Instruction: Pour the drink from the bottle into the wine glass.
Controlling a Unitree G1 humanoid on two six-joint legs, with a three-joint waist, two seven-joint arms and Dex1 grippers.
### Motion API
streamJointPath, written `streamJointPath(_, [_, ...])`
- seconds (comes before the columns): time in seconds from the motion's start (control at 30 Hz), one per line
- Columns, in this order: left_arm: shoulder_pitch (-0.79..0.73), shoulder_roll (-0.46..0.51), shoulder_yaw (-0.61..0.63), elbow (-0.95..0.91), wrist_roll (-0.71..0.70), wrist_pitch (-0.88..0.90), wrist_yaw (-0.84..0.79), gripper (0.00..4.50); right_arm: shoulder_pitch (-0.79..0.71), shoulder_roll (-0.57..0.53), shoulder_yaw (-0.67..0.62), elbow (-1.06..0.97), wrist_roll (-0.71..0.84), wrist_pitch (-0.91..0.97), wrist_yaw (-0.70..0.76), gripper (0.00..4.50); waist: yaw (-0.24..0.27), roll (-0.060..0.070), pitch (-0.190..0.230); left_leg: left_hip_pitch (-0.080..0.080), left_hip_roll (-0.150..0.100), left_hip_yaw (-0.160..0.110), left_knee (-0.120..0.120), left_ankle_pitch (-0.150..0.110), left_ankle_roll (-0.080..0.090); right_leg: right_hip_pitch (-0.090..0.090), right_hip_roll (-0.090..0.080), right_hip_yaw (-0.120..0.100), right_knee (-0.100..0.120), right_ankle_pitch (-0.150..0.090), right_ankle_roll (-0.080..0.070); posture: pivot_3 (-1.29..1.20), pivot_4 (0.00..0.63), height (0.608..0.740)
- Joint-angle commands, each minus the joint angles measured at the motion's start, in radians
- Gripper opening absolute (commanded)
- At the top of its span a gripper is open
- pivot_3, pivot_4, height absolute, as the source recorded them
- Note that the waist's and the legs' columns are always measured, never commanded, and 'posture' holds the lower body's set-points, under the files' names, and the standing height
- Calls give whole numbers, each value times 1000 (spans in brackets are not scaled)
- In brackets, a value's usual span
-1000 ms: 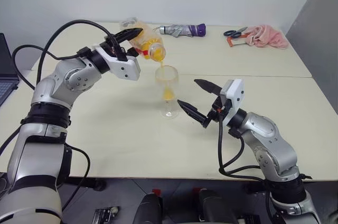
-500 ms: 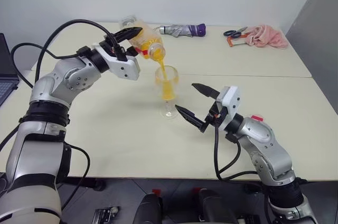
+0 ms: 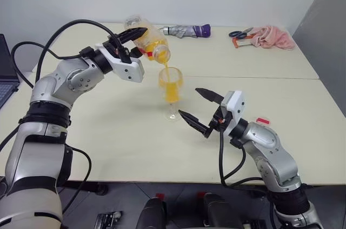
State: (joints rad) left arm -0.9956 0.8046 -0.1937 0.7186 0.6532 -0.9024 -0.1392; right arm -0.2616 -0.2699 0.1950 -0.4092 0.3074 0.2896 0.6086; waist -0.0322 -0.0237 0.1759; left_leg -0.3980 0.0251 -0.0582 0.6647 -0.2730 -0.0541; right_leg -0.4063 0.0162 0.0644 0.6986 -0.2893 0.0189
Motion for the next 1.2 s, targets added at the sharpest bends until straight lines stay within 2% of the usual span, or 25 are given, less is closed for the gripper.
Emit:
streamJointPath(0.03, [-47,25,7,-10,-5,-4,29,1681,-2,3,0,-23,7,-15,1,4500,0,0,0,0,0,0,0,0,0,0,0,0,0,0,0,0,150,740])
streamJointPath(1.2, [-72,44,-11,5,27,-24,72,1681,-9,24,2,5,-13,-23,-30,4500,0,0,0,0,0,0,0,0,0,0,0,0,0,0,0,0,150,740])
